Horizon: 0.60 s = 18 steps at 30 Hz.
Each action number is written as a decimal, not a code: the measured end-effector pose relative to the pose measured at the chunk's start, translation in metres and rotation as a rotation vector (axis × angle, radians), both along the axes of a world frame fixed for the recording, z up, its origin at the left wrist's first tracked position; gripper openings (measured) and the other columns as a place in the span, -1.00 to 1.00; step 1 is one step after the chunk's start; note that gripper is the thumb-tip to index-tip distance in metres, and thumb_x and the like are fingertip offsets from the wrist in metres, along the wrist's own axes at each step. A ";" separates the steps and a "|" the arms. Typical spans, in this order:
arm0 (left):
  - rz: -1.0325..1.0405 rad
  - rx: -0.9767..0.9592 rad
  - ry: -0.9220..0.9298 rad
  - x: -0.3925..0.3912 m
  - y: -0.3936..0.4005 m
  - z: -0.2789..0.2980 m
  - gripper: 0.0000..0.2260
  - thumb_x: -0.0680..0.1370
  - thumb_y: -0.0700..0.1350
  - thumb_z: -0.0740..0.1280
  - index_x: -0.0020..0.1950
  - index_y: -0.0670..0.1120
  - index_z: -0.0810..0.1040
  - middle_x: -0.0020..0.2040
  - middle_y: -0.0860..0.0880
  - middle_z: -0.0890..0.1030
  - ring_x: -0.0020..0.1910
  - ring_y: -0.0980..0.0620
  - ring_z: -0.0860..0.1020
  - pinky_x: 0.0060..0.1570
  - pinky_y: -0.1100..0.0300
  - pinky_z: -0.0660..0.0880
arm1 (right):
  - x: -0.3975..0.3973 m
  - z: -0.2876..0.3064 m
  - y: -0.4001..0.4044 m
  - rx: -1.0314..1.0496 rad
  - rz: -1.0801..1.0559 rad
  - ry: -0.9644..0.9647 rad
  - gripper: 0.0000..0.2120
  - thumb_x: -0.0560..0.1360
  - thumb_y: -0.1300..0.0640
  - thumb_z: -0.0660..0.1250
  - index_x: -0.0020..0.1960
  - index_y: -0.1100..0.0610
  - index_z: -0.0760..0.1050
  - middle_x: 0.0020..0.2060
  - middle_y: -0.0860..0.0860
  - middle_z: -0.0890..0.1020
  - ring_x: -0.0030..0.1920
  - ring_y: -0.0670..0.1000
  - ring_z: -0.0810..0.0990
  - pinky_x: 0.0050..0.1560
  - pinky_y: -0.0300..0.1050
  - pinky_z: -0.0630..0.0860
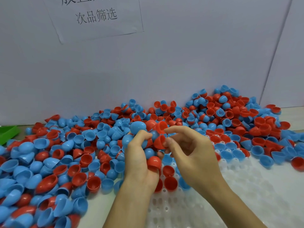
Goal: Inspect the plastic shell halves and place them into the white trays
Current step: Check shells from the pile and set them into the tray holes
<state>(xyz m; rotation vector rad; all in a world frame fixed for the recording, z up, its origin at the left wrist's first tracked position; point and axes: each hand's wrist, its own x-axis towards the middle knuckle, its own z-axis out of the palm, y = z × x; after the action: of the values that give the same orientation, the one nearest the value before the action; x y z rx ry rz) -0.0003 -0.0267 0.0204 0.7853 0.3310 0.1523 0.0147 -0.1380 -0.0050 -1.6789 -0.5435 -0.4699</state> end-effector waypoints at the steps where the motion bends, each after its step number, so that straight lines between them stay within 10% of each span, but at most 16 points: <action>1: -0.004 0.003 -0.002 0.000 -0.001 0.000 -0.91 0.47 -0.26 0.30 -0.22 -0.12 0.53 -0.37 -0.06 0.57 -0.49 0.08 0.50 -0.57 0.30 0.36 | 0.000 0.001 0.000 0.009 -0.018 0.011 -0.78 0.50 0.27 0.44 0.00 -0.04 0.63 -0.28 -0.13 0.68 -0.23 -0.02 0.69 -0.21 -0.16 0.61; 8: -0.024 0.060 -0.012 0.001 -0.006 -0.002 -0.91 0.46 -0.29 0.29 -0.11 -0.13 0.52 -0.29 -0.09 0.54 -0.44 0.07 0.48 -0.55 0.28 0.38 | 0.001 0.001 0.000 -0.126 -0.147 -0.061 -0.64 0.40 0.29 0.52 -0.03 -0.15 0.61 -0.22 -0.20 0.55 -0.27 -0.09 0.60 -0.34 -0.40 0.43; 18: 0.066 0.083 0.013 0.000 -0.001 0.001 -0.87 0.46 -0.29 0.33 -0.19 -0.08 0.55 -0.42 0.00 0.57 -0.50 0.11 0.51 -0.60 0.28 0.36 | 0.019 0.021 -0.067 -0.351 -0.205 0.135 -0.80 0.44 0.31 0.49 -0.12 0.01 0.69 -0.39 -0.05 0.67 -0.37 0.00 0.64 -0.30 -0.24 0.61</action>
<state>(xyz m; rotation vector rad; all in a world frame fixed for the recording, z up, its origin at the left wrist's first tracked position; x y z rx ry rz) -0.0001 -0.0272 0.0216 0.8584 0.3647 0.2243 0.0336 -0.2048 0.0157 -2.0994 -0.3703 -0.4204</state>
